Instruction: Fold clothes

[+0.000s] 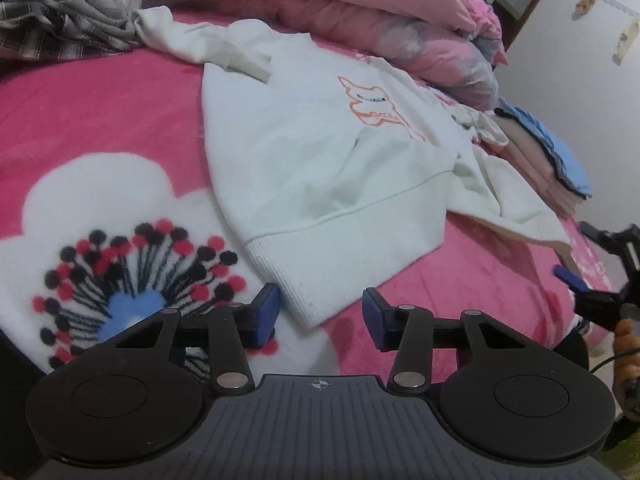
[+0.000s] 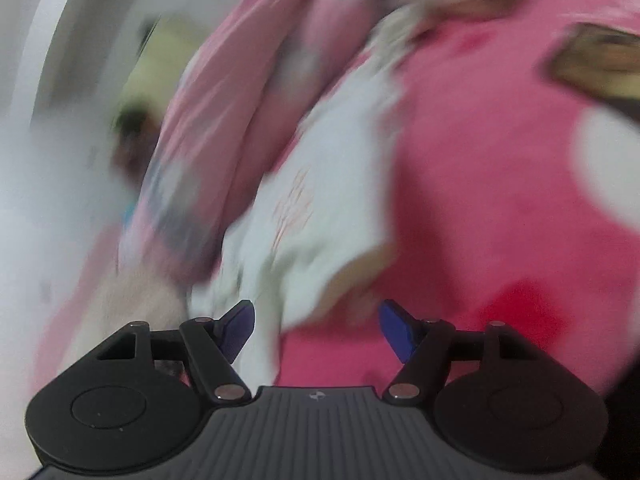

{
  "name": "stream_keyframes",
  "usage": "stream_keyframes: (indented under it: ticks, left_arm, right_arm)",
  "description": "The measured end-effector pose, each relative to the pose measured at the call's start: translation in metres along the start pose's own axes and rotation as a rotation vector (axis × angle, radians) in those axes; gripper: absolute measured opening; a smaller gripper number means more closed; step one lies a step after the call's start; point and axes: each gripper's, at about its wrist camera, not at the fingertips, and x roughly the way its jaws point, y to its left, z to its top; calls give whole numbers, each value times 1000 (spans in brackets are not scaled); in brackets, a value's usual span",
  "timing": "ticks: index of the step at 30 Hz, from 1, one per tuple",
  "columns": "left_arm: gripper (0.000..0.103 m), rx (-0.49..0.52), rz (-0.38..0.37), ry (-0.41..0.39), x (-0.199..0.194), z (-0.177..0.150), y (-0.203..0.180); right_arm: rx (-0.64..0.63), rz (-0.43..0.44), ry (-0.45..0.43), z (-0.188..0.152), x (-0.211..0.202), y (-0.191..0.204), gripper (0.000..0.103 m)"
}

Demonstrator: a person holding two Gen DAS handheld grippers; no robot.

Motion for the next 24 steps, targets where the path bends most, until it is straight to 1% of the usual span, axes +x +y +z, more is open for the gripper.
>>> stream_keyframes:
  ticks: [1, 2, 5, 6, 8, 10, 11, 12, 13, 14, 15, 17, 19, 22, 23, 24]
  left_arm:
    - [45, -14, -6, -2, -1, 0, 2]
    - [45, -27, -13, -5, -1, 0, 4]
    - [46, -81, -26, -5, 0, 0, 10]
    - [46, -95, -23, -10, 1, -1, 10]
    - [45, -111, -3, -25, 2, -2, 7]
    - [42, -112, 32, -42, 3, -2, 2]
    - [32, -106, 54, -51, 3, -3, -1]
    - [18, -100, 76, -58, 3, -3, -4]
    - [15, -88, 94, -59, 4, -2, -6]
    - [9, -77, 110, -60, 4, -2, -7]
    - [6, -77, 113, -65, 3, -1, -7]
    - [5, -75, 112, -76, -3, 2, -5]
    - [4, -93, 112, -112, -15, 8, 1]
    - [4, -145, 74, -139, -32, 19, 21]
    - [4, -161, 62, -145, -37, 22, 27]
    - [3, -165, 54, -133, -37, 22, 32]
  right_arm:
    - [55, 9, -44, 5, -10, -10, 73]
    - [85, 8, -72, 11, -14, -17, 74]
    - [102, -25, -107, 27, -11, -27, 75]
    - [104, -33, -103, 32, -8, -30, 75]
    - [103, -43, -67, 42, 6, -35, 75]
    - [110, -30, -35, 47, 20, -40, 73]
    - [107, -19, -18, 49, 29, -40, 66]
    - [92, -3, -1, 50, 37, -39, 52]
    - [72, 10, 11, 49, 43, -36, 41]
    - [51, 13, 19, 49, 46, -32, 23]
    - [30, 12, 23, 52, 48, -28, 8]
    - [-22, 15, 0, 62, 38, -16, 6]
    - [-75, 16, -40, 74, 24, -3, 5]
    - [-146, -5, -115, 100, 0, 10, 5]
    - [-157, -14, -112, 108, -3, 10, 5]
    - [-161, -23, -92, 113, -2, 8, 5]
